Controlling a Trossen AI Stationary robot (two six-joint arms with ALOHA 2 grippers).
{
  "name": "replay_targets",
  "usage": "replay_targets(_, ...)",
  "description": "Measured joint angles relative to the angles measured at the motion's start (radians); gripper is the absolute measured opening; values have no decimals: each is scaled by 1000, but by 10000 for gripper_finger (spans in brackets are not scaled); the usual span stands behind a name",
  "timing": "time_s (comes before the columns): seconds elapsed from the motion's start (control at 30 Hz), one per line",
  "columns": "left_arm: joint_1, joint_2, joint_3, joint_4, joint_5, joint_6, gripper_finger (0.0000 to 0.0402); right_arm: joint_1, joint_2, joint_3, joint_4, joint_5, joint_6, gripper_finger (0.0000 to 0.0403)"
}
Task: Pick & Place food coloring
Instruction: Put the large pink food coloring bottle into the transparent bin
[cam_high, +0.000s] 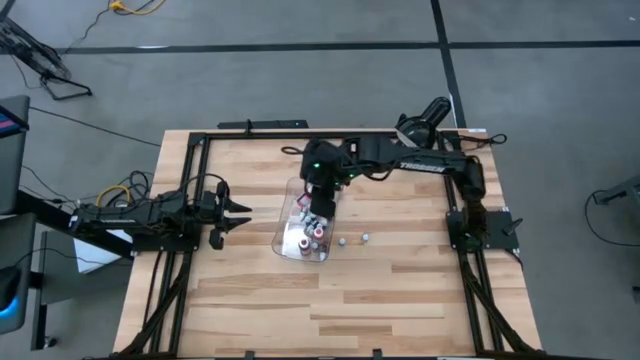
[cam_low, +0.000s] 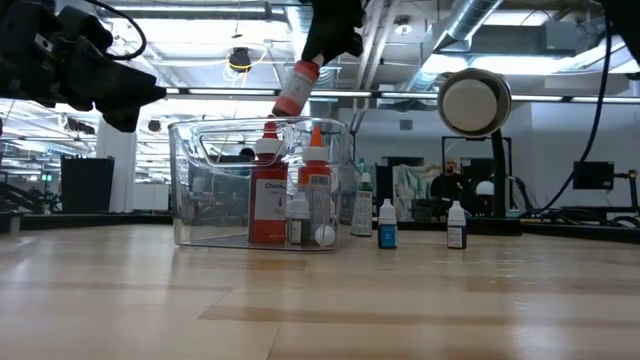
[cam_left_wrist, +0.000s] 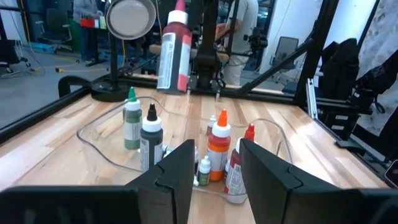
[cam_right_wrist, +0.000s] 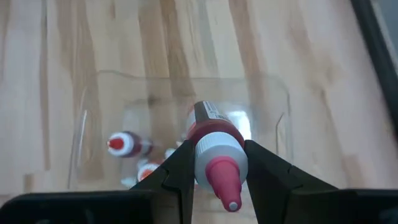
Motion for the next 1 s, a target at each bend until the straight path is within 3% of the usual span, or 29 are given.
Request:
replay_targets(0.3, 0, 2, 0, 0, 0, 0, 118, 10, 134, 150, -41, 55, -89, 103)
replay_targets(0.63, 0, 6, 0, 0, 1, 0, 118, 13, 247, 152, -80, 197, -191, 103)
replay_targets(1.0, 0, 6, 0, 0, 1, 0, 118, -5, 265, 151, -71, 200, -279, 103)
